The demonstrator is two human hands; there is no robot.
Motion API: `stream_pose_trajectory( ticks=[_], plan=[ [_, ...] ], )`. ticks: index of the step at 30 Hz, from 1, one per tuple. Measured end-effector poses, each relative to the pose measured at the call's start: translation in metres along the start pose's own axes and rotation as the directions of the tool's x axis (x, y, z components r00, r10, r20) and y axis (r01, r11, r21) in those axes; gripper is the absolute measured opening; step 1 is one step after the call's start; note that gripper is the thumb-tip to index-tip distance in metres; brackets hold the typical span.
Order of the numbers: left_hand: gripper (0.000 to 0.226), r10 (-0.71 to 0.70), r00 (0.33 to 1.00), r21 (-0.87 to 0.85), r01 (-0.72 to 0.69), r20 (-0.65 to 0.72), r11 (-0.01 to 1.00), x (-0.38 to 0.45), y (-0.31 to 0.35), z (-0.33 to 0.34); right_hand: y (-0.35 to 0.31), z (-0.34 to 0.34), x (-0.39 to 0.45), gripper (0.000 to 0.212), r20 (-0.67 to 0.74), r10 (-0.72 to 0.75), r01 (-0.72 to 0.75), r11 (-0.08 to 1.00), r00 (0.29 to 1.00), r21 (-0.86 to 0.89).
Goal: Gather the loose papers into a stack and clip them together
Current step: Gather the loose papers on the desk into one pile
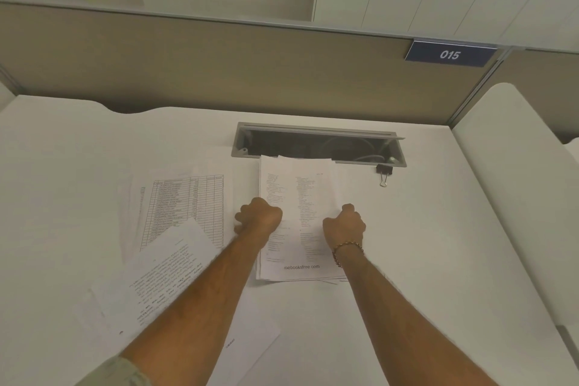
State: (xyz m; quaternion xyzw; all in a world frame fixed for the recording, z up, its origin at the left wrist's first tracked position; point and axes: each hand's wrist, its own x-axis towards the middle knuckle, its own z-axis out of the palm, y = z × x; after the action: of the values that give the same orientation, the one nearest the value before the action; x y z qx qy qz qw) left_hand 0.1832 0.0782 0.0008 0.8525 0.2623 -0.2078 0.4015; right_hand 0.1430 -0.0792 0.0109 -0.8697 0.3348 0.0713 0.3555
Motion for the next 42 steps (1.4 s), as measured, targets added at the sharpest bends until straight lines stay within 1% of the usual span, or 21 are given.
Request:
stream_pose_trajectory(
  ticks=[1,2,3,4,5,7,8,9,12,15,20,21,23,25,29,30,32,34,37,39,42],
  plan=[
    [0.031,-0.006,0.999,0.102,0.01,-0.041,0.995,-0.004,0.002,0.001,0.0,0.0,0.0,0.047,0.001,0.0,0.0,1.0,1.0,0.0],
    [0.036,-0.006,0.998,0.156,0.016,-0.061,0.988,-0.005,0.003,0.003,0.0,0.0,-0.001,0.047,0.004,-0.003,0.003,1.0,1.0,-0.001],
    [0.044,0.006,0.998,0.153,0.003,-0.06,0.988,-0.005,0.002,0.004,0.001,0.0,0.0,0.048,0.006,-0.006,0.006,1.0,1.0,0.0],
    [0.051,0.016,0.999,0.085,-0.014,-0.034,0.996,-0.004,0.001,0.004,0.002,0.0,0.0,0.048,0.008,-0.009,0.009,1.0,1.0,0.003],
    [0.06,0.041,0.999,-0.036,-0.041,0.003,0.999,-0.002,0.0,0.004,0.004,0.0,0.001,0.048,0.009,-0.013,0.013,1.0,1.0,0.008],
    [0.074,0.077,0.993,-0.278,-0.05,0.087,0.959,-0.003,-0.001,0.003,0.006,0.001,0.002,0.048,0.009,-0.019,0.019,1.0,1.0,0.014],
    [0.075,0.084,0.99,-0.342,-0.042,0.111,0.939,-0.005,-0.002,0.002,0.007,0.001,0.002,0.048,0.009,-0.021,0.021,1.0,1.0,0.017],
    [0.069,0.095,0.99,-0.374,-0.049,0.108,0.926,-0.007,-0.004,0.002,0.008,0.001,0.002,0.049,0.008,-0.023,0.022,1.0,1.0,0.02],
    [0.038,0.164,0.981,-0.397,-0.112,0.1,0.911,-0.011,-0.008,0.003,0.01,0.001,0.003,0.049,0.006,-0.03,0.03,0.999,1.0,0.03],
    [0.026,0.218,0.972,-0.437,-0.16,0.086,0.885,-0.019,-0.014,0.0,0.012,0.001,0.003,0.051,0.014,-0.035,0.034,0.999,0.999,0.035],
    [0.041,0.216,0.976,-0.568,-0.17,0.015,0.806,-0.038,-0.034,-0.011,0.02,-0.004,0.007,0.063,0.048,-0.07,0.07,0.998,0.996,-0.001],
    [0.042,0.207,0.978,-0.59,-0.17,-0.005,0.789,-0.041,-0.038,-0.014,0.021,-0.006,0.009,0.066,0.058,-0.084,0.083,0.996,0.995,0.023],
    [0.039,0.176,0.984,-0.642,-0.151,-0.026,0.752,-0.046,-0.047,-0.021,0.022,-0.01,0.011,0.069,0.096,-0.109,0.094,0.984,0.989,0.154],
    [0.037,0.143,0.989,-0.683,-0.119,-0.022,0.72,-0.052,-0.057,-0.026,0.021,-0.014,0.008,0.063,0.154,-0.155,0.108,0.955,0.976,0.276],
    [0.033,0.101,0.995,-0.729,-0.082,-0.017,0.679,-0.066,-0.079,-0.037,0.015,-0.013,-0.008,0.038,0.246,-0.266,0.14,0.89,0.932,0.433],
    [0.033,0.091,0.996,-0.735,-0.075,-0.018,0.674,-0.07,-0.085,-0.039,0.014,-0.012,-0.013,0.037,0.261,-0.296,0.155,0.879,0.919,0.451],
    [0.035,0.069,0.997,-0.752,-0.066,-0.027,0.655,-0.08,-0.101,-0.046,0.011,-0.008,-0.026,0.039,0.274,-0.333,0.184,0.872,0.902,0.453],
    [0.036,0.062,0.997,-0.769,-0.072,-0.042,0.636,-0.086,-0.116,-0.048,0.007,-0.004,-0.035,0.036,0.263,-0.347,0.205,0.87,0.9,0.448],
    [0.027,0.055,0.986,-0.779,-0.16,-0.159,0.607,-0.103,-0.14,-0.048,-0.001,0.008,-0.05,0.032,0.278,-0.393,0.258,0.871,0.876,0.418],
    [0.024,0.021,0.962,-0.737,-0.223,-0.273,0.638,-0.112,-0.152,-0.048,-0.007,0.018,-0.062,0.032,0.318,-0.42,0.291,0.878,0.85,0.381],
    [0.023,-0.054,0.925,-0.675,-0.234,-0.376,0.7,-0.124,-0.167,-0.051,-0.015,0.031,-0.081,0.033,0.353,-0.439,0.332,0.885,0.826,0.326]
  ],
)
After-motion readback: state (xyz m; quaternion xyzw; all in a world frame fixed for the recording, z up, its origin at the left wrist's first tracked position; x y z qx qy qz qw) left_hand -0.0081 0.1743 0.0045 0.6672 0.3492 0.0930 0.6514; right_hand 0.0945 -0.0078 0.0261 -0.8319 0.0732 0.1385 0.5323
